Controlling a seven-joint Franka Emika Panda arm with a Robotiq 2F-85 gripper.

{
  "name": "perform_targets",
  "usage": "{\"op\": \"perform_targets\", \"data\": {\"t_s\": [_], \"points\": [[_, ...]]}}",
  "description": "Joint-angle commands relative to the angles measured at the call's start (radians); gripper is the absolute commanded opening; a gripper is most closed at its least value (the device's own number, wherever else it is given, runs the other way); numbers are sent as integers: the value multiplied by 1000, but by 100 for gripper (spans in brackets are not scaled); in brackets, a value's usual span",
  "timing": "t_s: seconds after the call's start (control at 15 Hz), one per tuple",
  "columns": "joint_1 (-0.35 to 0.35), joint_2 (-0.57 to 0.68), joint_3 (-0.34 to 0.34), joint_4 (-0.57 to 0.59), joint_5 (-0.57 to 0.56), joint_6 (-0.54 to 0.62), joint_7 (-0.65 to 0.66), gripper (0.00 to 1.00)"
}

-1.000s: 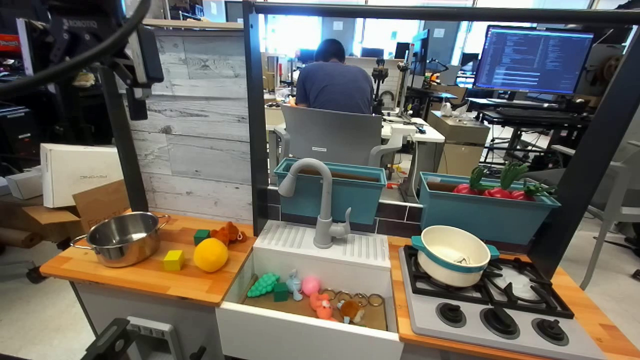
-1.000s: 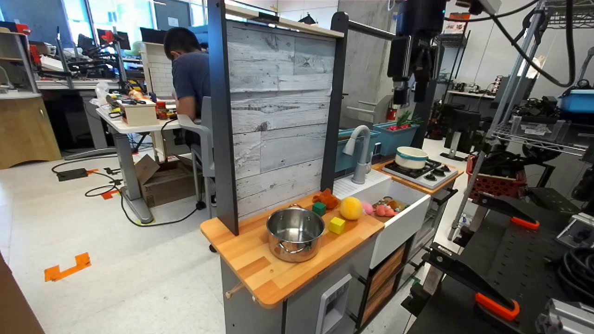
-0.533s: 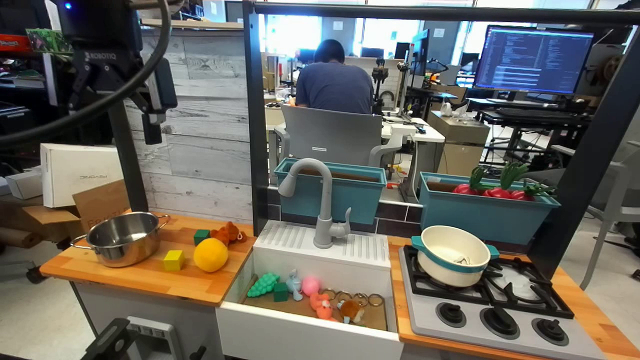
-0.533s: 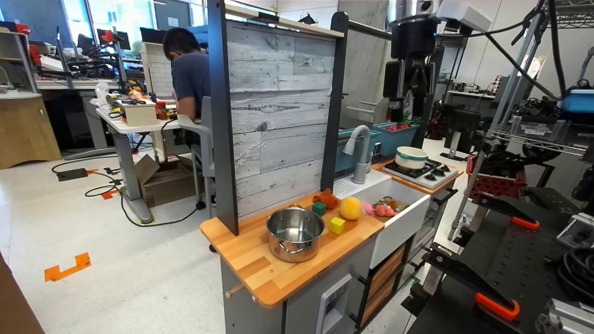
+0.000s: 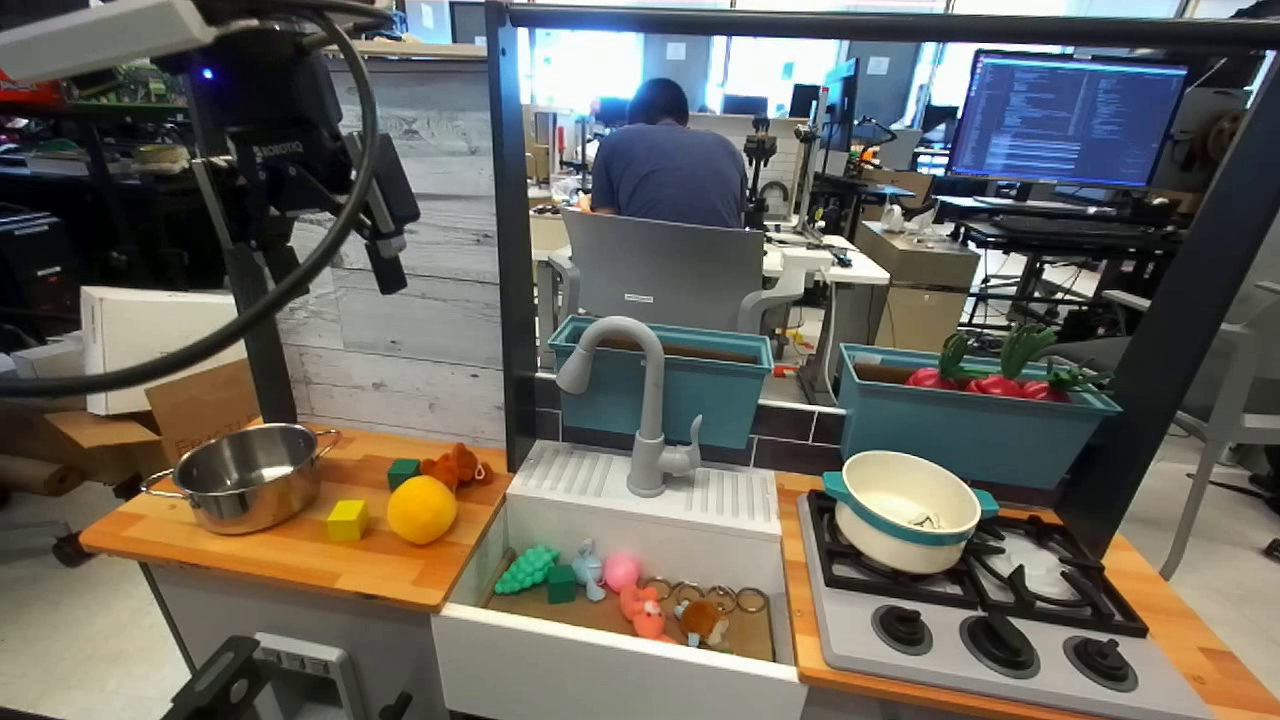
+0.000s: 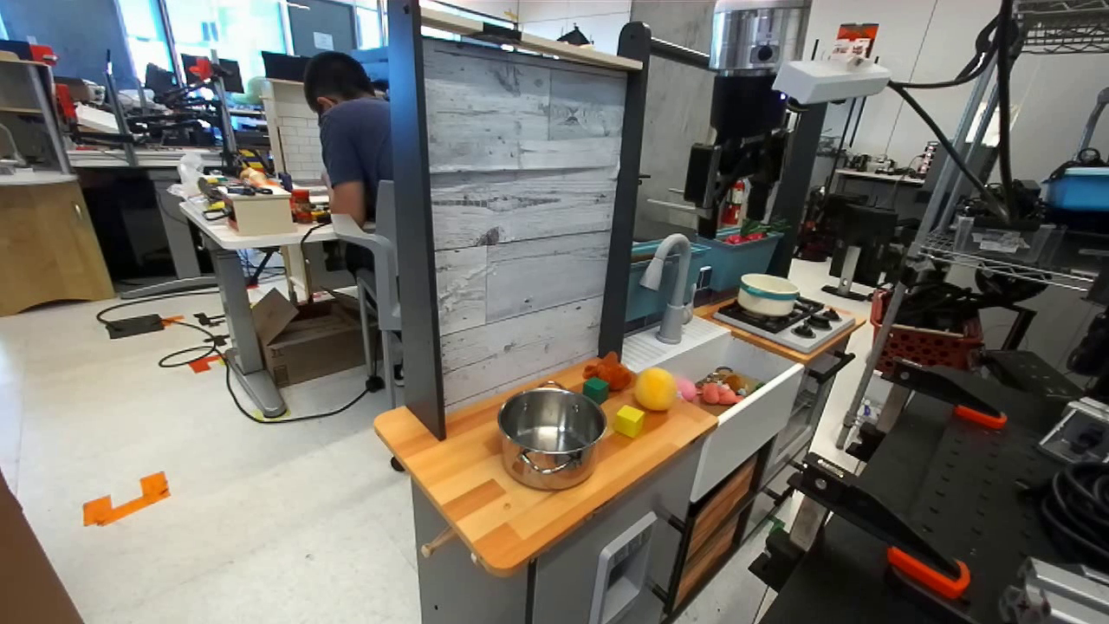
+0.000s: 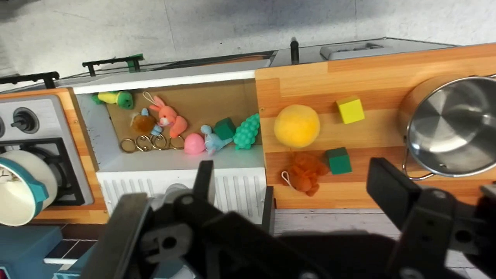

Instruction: Put the yellow plushie in the silver pot

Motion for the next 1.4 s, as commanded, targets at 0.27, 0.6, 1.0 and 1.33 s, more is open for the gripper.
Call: {"op": "perform_targets", "data": {"t_s": [0.27,0.6,1.0,1.33], "points": [[-10,138,-37,214,63,-66,-16,100],[-30,336,-39,483,128,-260,-65,100],[-14,563,-14,766,169,-534,-131,100],[36,612,-33,759,128,-459,-80,100]]}}
